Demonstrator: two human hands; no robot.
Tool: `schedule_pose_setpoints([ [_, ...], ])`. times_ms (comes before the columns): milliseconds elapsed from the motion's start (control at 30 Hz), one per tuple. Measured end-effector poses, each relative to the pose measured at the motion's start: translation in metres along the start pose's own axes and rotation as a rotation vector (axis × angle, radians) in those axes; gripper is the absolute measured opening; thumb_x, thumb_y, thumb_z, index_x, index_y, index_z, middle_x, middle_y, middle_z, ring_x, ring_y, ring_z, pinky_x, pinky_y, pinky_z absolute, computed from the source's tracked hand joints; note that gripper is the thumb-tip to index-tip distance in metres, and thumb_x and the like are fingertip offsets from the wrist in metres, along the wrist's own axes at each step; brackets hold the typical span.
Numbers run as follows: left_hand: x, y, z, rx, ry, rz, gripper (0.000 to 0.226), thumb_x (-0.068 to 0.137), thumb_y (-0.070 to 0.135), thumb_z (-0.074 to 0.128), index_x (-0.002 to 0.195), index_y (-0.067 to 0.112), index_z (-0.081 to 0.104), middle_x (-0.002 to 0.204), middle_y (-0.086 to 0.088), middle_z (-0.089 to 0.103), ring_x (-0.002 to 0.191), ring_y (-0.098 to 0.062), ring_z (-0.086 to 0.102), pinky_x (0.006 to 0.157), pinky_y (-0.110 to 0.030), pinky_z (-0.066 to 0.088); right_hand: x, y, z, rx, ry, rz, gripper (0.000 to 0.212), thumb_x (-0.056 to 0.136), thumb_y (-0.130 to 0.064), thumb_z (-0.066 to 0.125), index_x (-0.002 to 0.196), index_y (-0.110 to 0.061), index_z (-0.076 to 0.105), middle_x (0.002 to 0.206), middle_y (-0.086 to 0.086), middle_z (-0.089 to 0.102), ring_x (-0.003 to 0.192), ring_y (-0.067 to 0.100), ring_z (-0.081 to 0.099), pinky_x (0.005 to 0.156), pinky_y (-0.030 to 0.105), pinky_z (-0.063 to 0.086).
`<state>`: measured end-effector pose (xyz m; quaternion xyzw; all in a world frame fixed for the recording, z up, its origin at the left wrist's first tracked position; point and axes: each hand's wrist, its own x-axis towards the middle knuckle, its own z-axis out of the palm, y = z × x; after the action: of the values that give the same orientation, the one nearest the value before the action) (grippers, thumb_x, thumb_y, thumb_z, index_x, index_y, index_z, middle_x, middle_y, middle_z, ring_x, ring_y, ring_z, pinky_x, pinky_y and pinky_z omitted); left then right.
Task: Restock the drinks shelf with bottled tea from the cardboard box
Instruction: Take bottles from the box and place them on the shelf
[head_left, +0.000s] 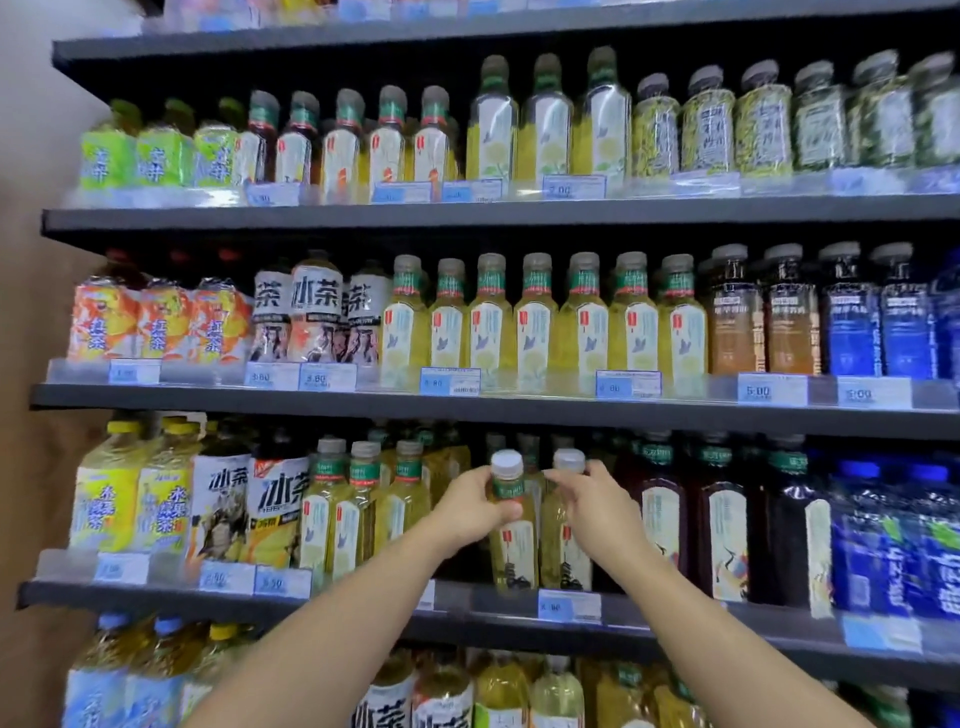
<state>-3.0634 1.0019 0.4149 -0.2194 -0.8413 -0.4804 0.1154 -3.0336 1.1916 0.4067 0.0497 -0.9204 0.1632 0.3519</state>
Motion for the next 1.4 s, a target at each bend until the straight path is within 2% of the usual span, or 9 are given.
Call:
schedule_pose_setpoints([
  [133, 0.038, -0.013, 0.009, -0.075, -0.024, -0.080, 0.024, 0.086, 0.016, 0.075, 0.110, 0.016, 0.070, 0.107, 0.000, 0.075, 0.101, -0.017, 0.070, 0.098, -0.040, 0.054, 0.023, 0.012, 0.017, -0.039, -0.027, 0.096, 0.047, 0.100, -0.025, 0.039, 0.138, -0.051, 0.047, 0.139, 0.012, 0.050, 0.111, 0.037, 0.061, 0.084, 0.037, 0.050],
  [267, 0.060, -0.023, 0.029, -0.010, 0.006, -0.087, 0.045, 0.087, 0.036, 0.069, 0.127, 0.017, 0.066, 0.121, -0.004, 0.071, 0.108, -0.020, 0.067, 0.097, -0.033, 0.052, 0.025, 0.014, 0.043, 0.053, -0.058, 0.107, 0.052, 0.101, -0.026, 0.037, 0.148, -0.047, 0.029, 0.149, 0.019, 0.036, 0.104, 0.042, 0.063, 0.080, 0.041, 0.053],
  [333, 0.061, -0.031, 0.039, 0.031, 0.049, -0.082, 0.054, 0.083, 0.047, 0.066, 0.130, 0.021, 0.063, 0.123, -0.004, 0.071, 0.111, -0.022, 0.066, 0.099, -0.036, 0.052, 0.018, 0.017, 0.055, 0.118, -0.021, 0.129, 0.064, 0.099, -0.029, 0.047, 0.153, -0.042, 0.015, 0.145, 0.018, 0.036, 0.098, 0.043, 0.064, 0.074, 0.042, 0.050],
  [400, 0.052, -0.038, 0.042, 0.082, 0.033, -0.069, 0.050, 0.087, 0.045, 0.070, 0.132, 0.025, 0.059, 0.123, -0.001, 0.070, 0.110, -0.019, 0.066, 0.093, -0.029, 0.052, 0.011, 0.025, 0.063, 0.157, -0.025, 0.213, 0.081, 0.094, -0.034, 0.059, 0.155, -0.033, 0.006, 0.138, 0.018, 0.044, 0.097, 0.042, 0.065, 0.072, 0.040, 0.048],
  [533, 0.043, -0.058, 0.048, 0.151, -0.067, -0.137, 0.059, 0.083, 0.032, 0.081, 0.131, 0.025, 0.047, 0.121, 0.001, 0.069, 0.094, -0.008, 0.062, 0.067, -0.012, 0.045, 0.017, 0.035, 0.071, 0.175, -0.188, 0.426, 0.087, 0.086, -0.041, 0.073, 0.149, -0.009, 0.023, 0.123, 0.018, 0.060, 0.106, 0.032, 0.064, 0.080, 0.036, 0.052],
  [833, 0.085, -0.061, 0.074, 0.334, 0.054, -0.302, 0.056, 0.085, 0.038, 0.078, 0.127, 0.008, 0.056, 0.127, -0.012, 0.065, 0.114, -0.027, 0.065, 0.091, -0.035, 0.055, 0.059, 0.042, 0.089, 0.169, -0.264, 0.606, 0.085, 0.084, -0.034, 0.077, 0.146, -0.007, 0.025, 0.135, 0.020, 0.054, 0.122, 0.038, 0.056, 0.092, 0.044, 0.052],
  [1233, 0.096, -0.063, 0.082, 0.418, 0.075, -0.314, 0.049, 0.092, 0.033, 0.071, 0.130, 0.009, 0.052, 0.128, -0.013, 0.061, 0.113, -0.030, 0.064, 0.082, -0.034, 0.053, 0.069, 0.049, 0.097, 0.124, -0.320, 0.618, 0.089, 0.083, -0.040, 0.077, 0.148, -0.007, 0.026, 0.135, 0.018, 0.055, 0.120, 0.033, 0.059, 0.090, 0.039, 0.052],
  [1300, 0.080, -0.059, 0.078, 0.442, 0.104, -0.240, 0.039, 0.094, 0.029, 0.068, 0.125, 0.008, 0.055, 0.122, -0.013, 0.063, 0.107, -0.029, 0.066, 0.082, -0.035, 0.056, 0.057, 0.042, 0.090, 0.120, -0.324, 0.617, 0.085, 0.085, -0.037, 0.075, 0.148, -0.006, 0.027, 0.134, 0.018, 0.055, 0.118, 0.034, 0.060, 0.089, 0.040, 0.054],
  [1400, 0.043, -0.054, 0.068, 0.445, 0.217, 0.003, 0.015, 0.096, 0.018, 0.062, 0.108, 0.009, 0.062, 0.106, -0.011, 0.066, 0.097, -0.028, 0.067, 0.081, -0.040, 0.057, 0.025, 0.023, 0.078, 0.126, -0.137, 0.432, 0.057, 0.091, -0.022, 0.068, 0.138, -0.008, 0.039, 0.122, 0.017, 0.058, 0.105, 0.034, 0.064, 0.082, 0.041, 0.055],
])
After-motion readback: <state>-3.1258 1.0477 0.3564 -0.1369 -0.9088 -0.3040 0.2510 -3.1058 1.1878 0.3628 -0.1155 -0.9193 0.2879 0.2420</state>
